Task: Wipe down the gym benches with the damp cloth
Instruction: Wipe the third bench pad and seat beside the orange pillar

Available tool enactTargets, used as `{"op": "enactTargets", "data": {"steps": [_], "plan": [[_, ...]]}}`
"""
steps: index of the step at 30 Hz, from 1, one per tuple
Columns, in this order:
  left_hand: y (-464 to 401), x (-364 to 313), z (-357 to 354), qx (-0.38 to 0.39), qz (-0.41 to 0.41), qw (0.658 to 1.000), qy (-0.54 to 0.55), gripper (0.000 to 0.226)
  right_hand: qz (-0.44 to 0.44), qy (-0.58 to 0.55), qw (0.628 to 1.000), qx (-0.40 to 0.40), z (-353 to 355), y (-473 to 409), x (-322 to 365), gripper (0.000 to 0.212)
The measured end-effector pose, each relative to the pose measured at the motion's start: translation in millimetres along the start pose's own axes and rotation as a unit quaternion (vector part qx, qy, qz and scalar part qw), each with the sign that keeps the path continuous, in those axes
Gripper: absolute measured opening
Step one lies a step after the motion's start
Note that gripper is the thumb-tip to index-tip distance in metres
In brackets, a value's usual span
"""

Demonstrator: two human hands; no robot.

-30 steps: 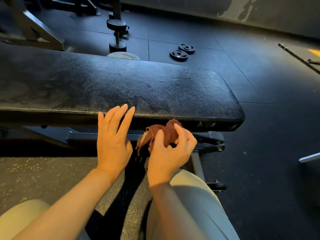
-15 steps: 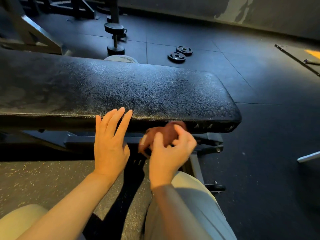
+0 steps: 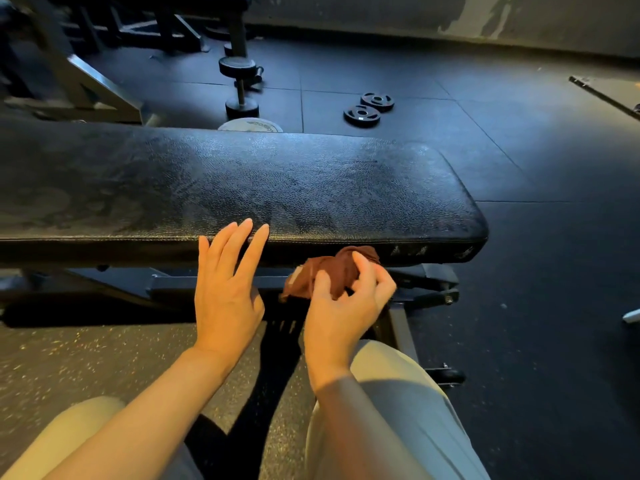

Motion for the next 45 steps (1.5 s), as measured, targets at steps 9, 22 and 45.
{"op": "enactTargets", "data": {"steps": [9, 22, 45], "plan": [[-17, -28, 28, -0.059, 0.019, 0.998, 0.028, 0.067, 0.006, -0.044, 0.999, -0.005, 7, 12, 6, 0.042], [-40, -80, -40, 0.201, -0.196, 0.960, -0.012, 0.081, 0.004, -0.036, 0.998, -0.046, 26, -29, 12, 0.043], [-38, -82, -42, 0.250, -0.189, 0.949, 0.036, 0.093, -0.081, -0.034, 0.979, -0.183, 70, -66, -4, 0.045]]}}
Point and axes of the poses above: each hand's wrist, its own y-axis away from the middle knuckle, its own z-axis out of the back of the hand, x = y × z, the point moved 9 cm from there along -y, towards the middle knuckle, and after that the axes turned 5 degrees about -y, right-handed, at the moved point
